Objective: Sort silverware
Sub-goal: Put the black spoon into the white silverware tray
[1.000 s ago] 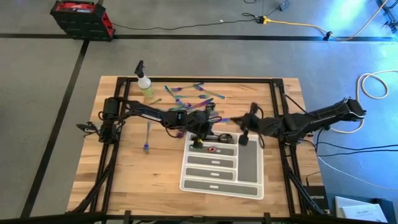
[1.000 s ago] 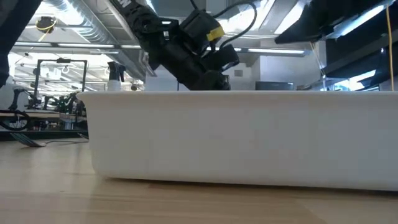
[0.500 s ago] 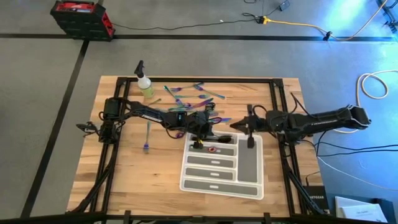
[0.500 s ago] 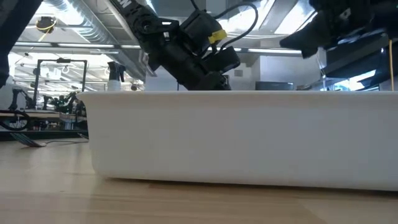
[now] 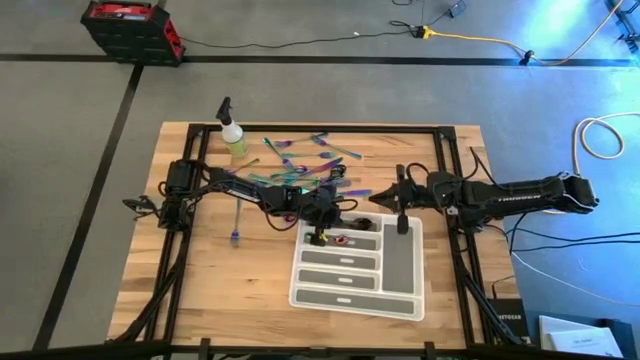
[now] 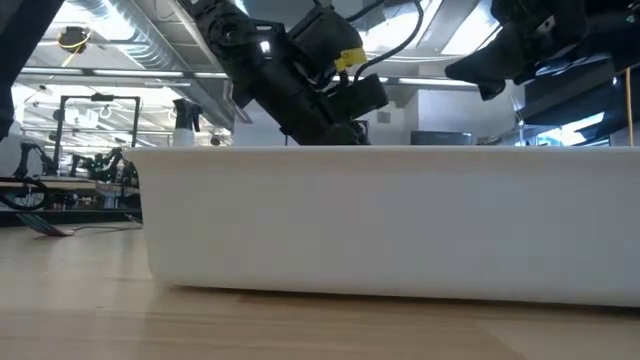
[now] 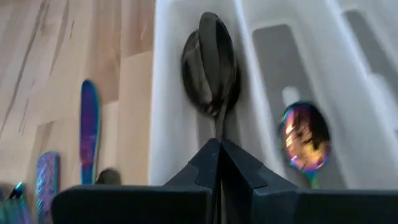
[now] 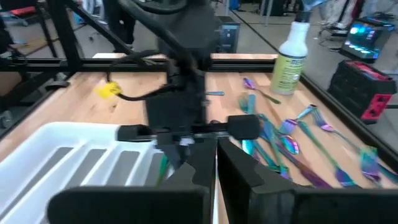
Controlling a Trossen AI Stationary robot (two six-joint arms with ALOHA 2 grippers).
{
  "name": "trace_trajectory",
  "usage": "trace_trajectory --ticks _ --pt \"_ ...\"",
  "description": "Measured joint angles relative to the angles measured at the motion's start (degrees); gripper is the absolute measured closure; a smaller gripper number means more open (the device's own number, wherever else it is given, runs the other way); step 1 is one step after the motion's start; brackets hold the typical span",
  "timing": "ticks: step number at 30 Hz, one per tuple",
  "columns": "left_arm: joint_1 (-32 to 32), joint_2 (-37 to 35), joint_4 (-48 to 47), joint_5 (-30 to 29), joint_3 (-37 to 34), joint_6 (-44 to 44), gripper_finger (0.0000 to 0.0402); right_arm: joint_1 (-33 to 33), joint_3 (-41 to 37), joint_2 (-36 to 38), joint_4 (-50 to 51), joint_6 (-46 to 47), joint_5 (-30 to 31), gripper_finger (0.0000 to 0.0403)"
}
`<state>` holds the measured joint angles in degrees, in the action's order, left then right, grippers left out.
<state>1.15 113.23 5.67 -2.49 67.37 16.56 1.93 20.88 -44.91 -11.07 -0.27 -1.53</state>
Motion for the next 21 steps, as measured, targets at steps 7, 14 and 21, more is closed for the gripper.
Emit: trace_trajectory --ticks 7,14,21 --pt "0.13 -0.02 -1.0 1.4 0.0 0.69 0.0401 -0.02 -0.01 0.0 -0.1 0.3 -0.66 0.0403" --pt "-0.09 -0.07 -0.02 3.35 0.0 -0.79 0.0401 -0.02 0.0 0.0 -0.98 0.33 -1.08 0.0403" --pt "-0.09 -0.07 0.15 1.57 0.0 0.11 0.0401 -0.02 0.0 0.0 -1.02 0.12 -1.08 0.0403"
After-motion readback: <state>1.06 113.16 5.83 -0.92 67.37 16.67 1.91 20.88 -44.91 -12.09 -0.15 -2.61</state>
